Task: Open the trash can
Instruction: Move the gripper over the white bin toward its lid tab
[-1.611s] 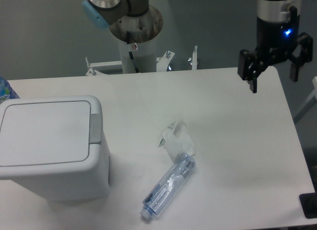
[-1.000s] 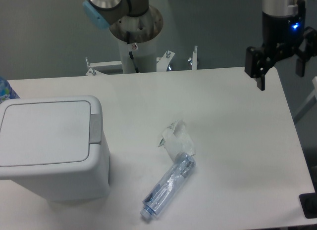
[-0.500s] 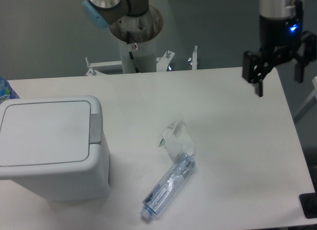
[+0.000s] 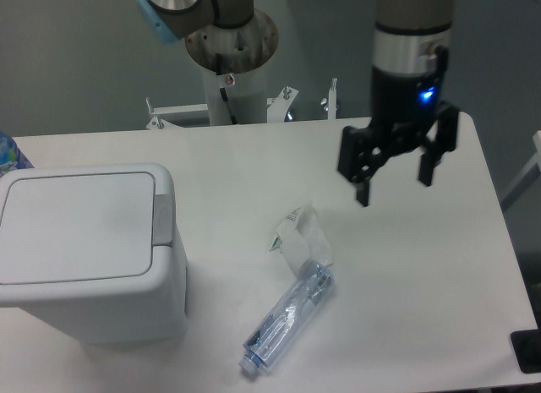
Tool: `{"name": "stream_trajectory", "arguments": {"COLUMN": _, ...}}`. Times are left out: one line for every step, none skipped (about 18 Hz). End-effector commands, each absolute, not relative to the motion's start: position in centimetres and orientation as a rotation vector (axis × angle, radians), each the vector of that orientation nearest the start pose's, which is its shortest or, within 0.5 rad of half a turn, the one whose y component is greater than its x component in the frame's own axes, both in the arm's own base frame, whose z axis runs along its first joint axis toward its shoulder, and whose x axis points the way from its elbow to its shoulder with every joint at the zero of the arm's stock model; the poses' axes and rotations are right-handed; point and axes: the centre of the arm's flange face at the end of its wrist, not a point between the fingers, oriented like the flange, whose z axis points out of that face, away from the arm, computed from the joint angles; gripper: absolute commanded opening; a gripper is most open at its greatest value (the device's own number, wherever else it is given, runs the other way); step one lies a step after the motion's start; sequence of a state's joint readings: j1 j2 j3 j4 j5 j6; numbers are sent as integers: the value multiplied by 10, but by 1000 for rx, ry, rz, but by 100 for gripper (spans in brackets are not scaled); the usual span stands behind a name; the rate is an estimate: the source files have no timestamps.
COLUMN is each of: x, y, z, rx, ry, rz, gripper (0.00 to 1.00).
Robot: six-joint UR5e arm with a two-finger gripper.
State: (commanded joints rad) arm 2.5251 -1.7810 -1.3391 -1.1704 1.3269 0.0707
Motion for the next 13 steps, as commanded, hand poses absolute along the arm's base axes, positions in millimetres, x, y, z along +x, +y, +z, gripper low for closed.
{"name": "stream_trajectory", "arguments": {"x": -402, "y": 487, "z": 538, "rx": -2436, "ry": -1073, "rz": -15, "gripper": 100}}
{"name": "stream_trajectory", "arguments": {"x": -393, "y": 494, "z": 537, "rx": -2440, "ry": -1069, "rz": -27, "gripper": 100}}
{"name": "stream_trajectory", "arguments": {"x": -386, "y": 500, "z": 537, "rx": -2438, "ry": -1073, "rz": -37, "gripper": 100}}
{"name": "stream_trajectory", "arguments": {"x": -378, "y": 506, "z": 537, "rx": -2444, "ry": -1066, "rz": -50, "gripper": 100}}
{"name": "stream_trajectory", "arguments": {"x": -369, "y": 512, "z": 533, "rx": -2457, "ry": -1050, "rz": -63, "gripper": 100}}
{"name": "stream_trajectory", "arguments": {"x": -363, "y": 516, "z": 531, "rx": -2462, "ry": -1040, "rz": -80, "gripper": 100}}
{"name": "stream_trajectory", "arguments": {"x": -357, "y": 518, "z": 529, "rx": -2464, "ry": -1033, "rz": -100, "gripper": 100}}
{"name": "stream_trajectory", "arguments": {"x": -352, "y": 520, "z": 526, "rx": -2464, "ry": -1029, "rz": -135, "gripper": 100}}
{"name": "stream_trajectory", "arguments": {"x": -348, "y": 521, "z": 520, "rx": -2464, "ry": -1038, "rz": -170, "gripper": 100}}
{"name": "stream_trajectory", "arguments": {"x": -344, "y": 521, "z": 515, "rx": -2468, "ry": -1061, "rz": -204, "gripper": 100}}
{"name": "stream_trajectory", "arguments": {"x": -336, "y": 522, "z": 514, "rx": -2472, "ry": -1068, "rz": -224, "gripper": 100}}
{"name": "stream_trajectory", "arguments": {"x": -328, "y": 526, "z": 513, "rx": -2480, "ry": -1058, "rz": -240, "gripper": 100}}
{"name": "stream_trajectory", "arguments": {"x": -324, "y": 526, "z": 510, "rx": -2486, "ry": -1057, "rz": -251, "gripper": 100}}
